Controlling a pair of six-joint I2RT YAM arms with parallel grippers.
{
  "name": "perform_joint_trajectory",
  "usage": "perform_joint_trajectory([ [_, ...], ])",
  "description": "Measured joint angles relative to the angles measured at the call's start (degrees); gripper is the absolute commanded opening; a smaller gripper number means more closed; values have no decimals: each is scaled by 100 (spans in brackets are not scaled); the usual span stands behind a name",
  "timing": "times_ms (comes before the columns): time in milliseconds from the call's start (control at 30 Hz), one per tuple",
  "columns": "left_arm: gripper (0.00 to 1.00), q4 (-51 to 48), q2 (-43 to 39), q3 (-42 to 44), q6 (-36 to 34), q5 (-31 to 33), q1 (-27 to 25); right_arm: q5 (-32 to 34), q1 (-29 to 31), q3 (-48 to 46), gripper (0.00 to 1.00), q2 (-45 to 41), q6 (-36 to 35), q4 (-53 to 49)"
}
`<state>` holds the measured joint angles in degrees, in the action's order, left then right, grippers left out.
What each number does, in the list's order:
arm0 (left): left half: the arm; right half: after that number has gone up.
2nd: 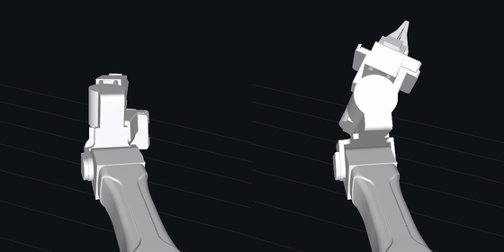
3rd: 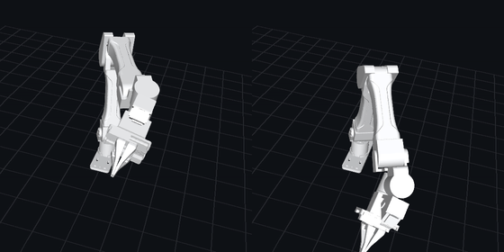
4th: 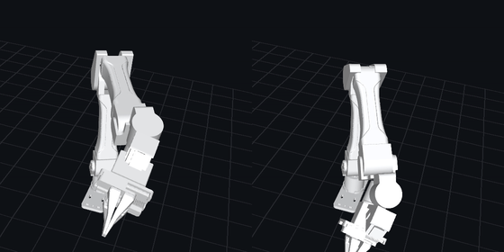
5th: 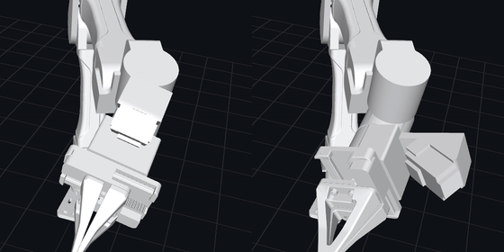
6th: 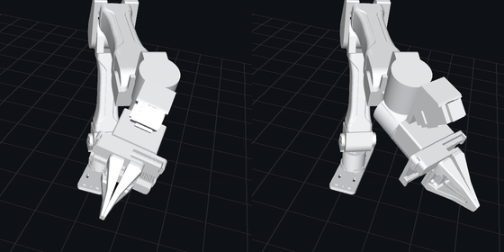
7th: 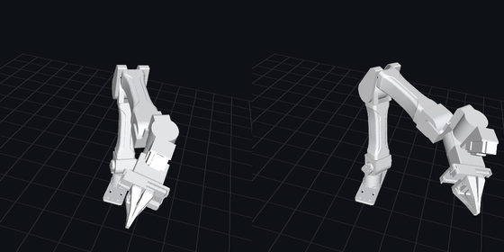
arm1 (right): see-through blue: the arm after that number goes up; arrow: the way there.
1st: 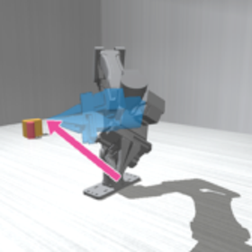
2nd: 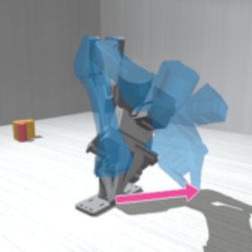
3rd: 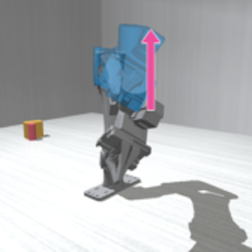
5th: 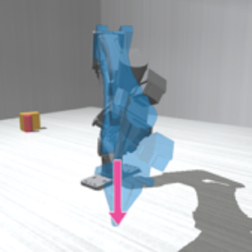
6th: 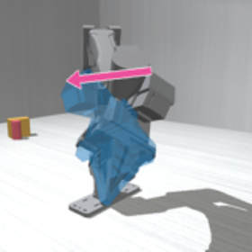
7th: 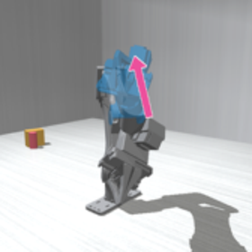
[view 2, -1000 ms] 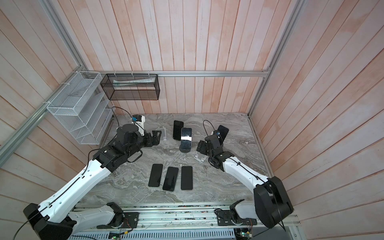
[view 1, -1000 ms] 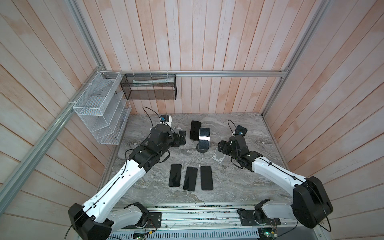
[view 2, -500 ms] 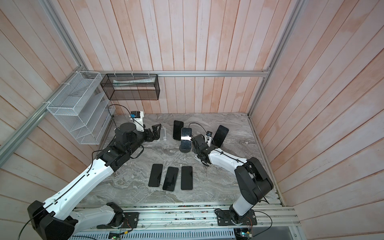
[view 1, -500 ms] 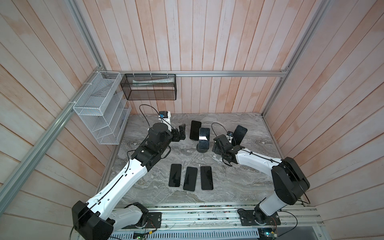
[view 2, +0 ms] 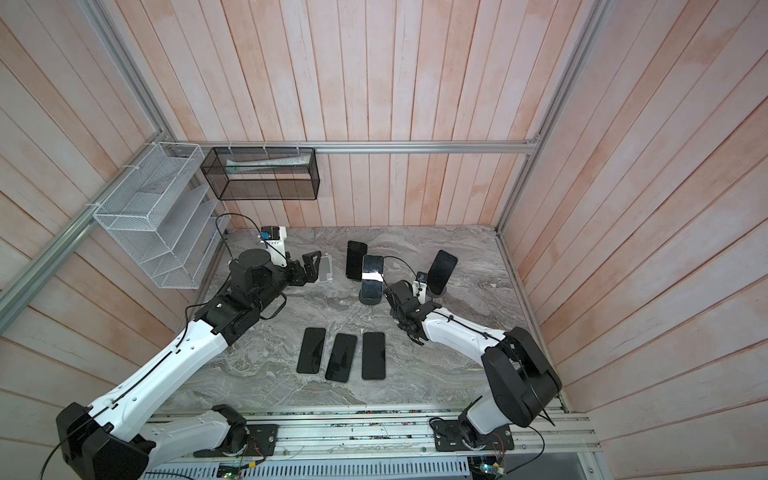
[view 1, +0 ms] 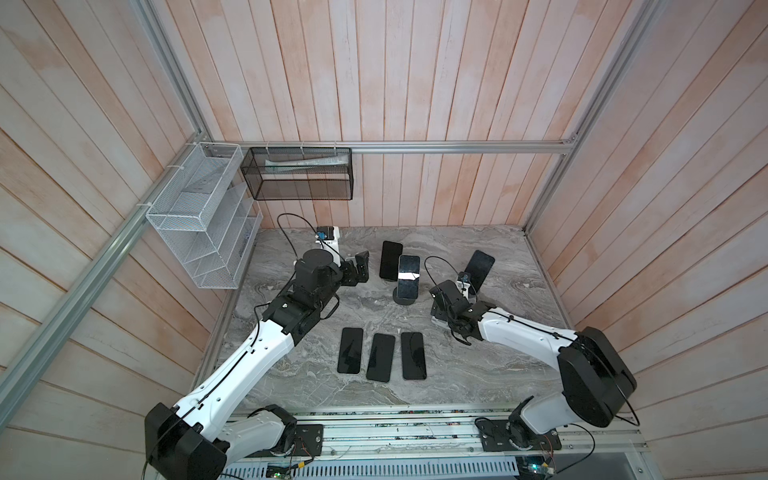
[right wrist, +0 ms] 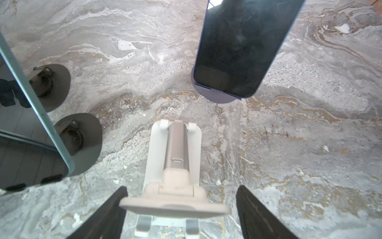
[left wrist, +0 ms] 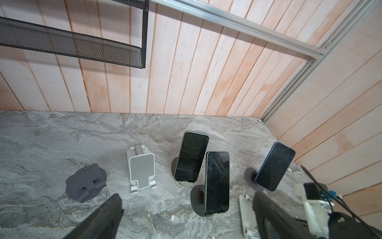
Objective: Remove the phone from the phone stand
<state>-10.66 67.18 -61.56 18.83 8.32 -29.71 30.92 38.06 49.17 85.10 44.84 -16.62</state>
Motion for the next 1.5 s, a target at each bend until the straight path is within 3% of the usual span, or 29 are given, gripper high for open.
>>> perform_joint_trajectory([
  [433,100,46,0,72,2,-188,48,-809,-647,-232,83,-675,-1034,48],
  [633,100,81,0,76,2,-232,48,-1458,-645,-273,87,-730,-1145,302],
  [933,100,125,0,153,33,-365,48,-1491,-647,-273,86,-461,-1040,422],
  [1333,100,278,35,238,181,-1097,46,-1209,-675,-245,69,63,-1064,472],
  [1500,100,304,35,254,181,-1178,48,-1082,-669,-98,57,223,-1069,450],
])
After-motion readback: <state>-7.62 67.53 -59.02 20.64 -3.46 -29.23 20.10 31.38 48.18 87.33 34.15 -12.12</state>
